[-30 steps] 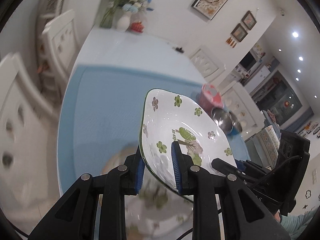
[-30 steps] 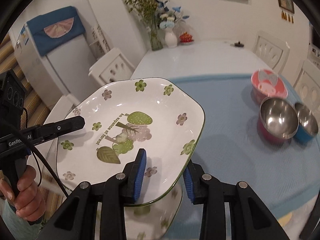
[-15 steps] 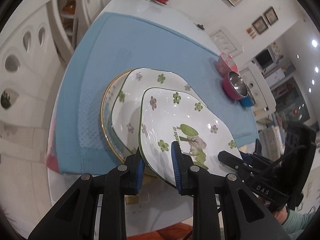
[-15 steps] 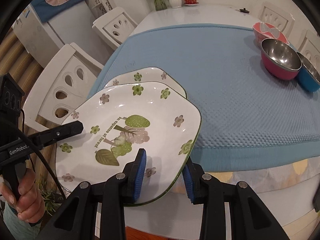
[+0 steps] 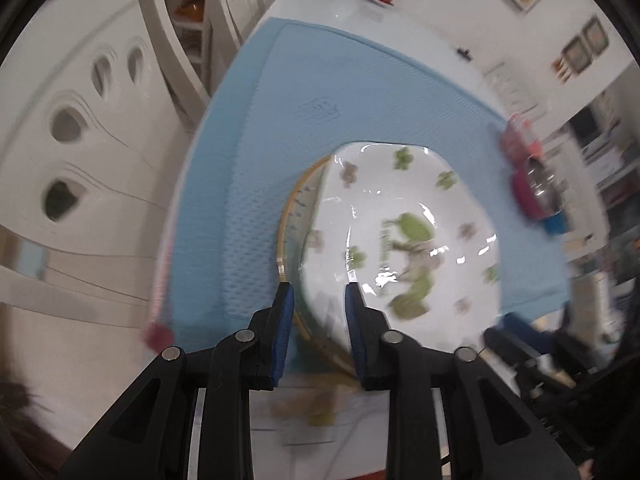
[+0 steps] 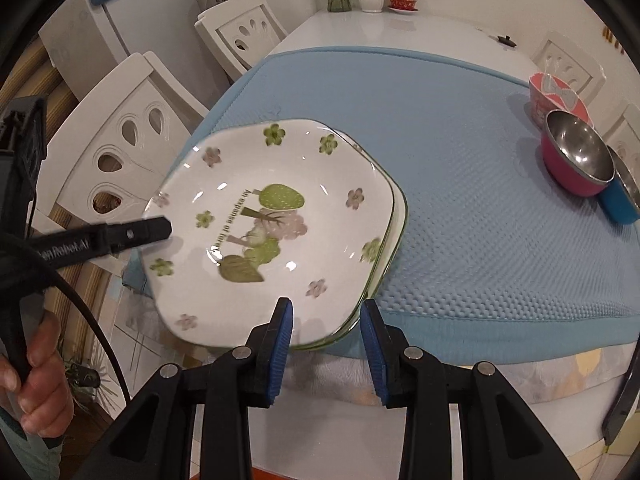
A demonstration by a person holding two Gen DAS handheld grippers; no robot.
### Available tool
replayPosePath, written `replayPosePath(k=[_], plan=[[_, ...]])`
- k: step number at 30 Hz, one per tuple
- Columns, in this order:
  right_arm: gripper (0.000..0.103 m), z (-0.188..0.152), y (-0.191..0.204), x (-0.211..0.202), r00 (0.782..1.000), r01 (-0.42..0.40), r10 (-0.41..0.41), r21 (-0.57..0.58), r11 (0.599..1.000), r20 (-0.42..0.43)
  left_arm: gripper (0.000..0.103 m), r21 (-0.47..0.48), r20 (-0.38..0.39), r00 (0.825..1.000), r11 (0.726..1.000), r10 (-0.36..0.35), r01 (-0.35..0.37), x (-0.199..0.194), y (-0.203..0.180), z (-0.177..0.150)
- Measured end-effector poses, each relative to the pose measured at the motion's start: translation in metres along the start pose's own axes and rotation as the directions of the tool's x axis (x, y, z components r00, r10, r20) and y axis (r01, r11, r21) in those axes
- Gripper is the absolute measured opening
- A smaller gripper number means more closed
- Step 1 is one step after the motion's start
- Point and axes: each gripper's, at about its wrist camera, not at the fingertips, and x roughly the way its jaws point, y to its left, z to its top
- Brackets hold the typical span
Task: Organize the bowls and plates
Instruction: 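Lower the larger forest plate onto the stacked plates, then open both grippers and release the rim of the plate stack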
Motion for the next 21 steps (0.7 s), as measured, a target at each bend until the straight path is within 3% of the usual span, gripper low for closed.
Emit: replayPosePath(k=[2, 8, 12, 14, 17, 21], plan=[[0.034, 0.004, -0.004, -0.003, 1.000, -0.004, 0.004, 0.021, 1.000, 0.003, 0.024, 0.000, 0.018, 0.999, 0.999, 0.042, -0.042, -0.008, 0.002, -0.002], [0.034, 0.029, -0.035, -0.004, 0.999, 0.028, -0.031, 0.120, 0.992, 0.028, 0.024, -0.109, 0.044, 0.999, 0.994, -0.027, 0.031, -0.021, 0.031, 0.007], [0.034, 0.052, -0.052, 0.010, 0.998, 0.046, -0.053, 0.186, 0.982, 0.033, 0.024, -0.104, 0.033, 0.999, 0.994, -0.036, 0.039, -0.017, 0.029, 0.012], [0.034, 0.063, -0.059, 0.026, 0.998, 0.064, -0.064, 0.203, 0.977, -0.003, 0.024, -0.100, 0.019, 0.999, 0.994, -0.042, 0.044, -0.011, 0.024, 0.016], [0.034, 0.073, -0.064, 0.046, 0.999, 0.006, 0.006, 0.227, 0.974, -0.050, 0.024, -0.100, 0.000, 0.999, 0.994, -0.035, 0.035, -0.006, 0.023, 0.021], [0.034, 0.080, -0.053, 0.055, 0.997, -0.011, 0.027, 0.195, 0.981, -0.078, 0.024, -0.114, 0.000, 0.999, 0.993, -0.032, 0.032, -0.005, 0.029, 0.028]])
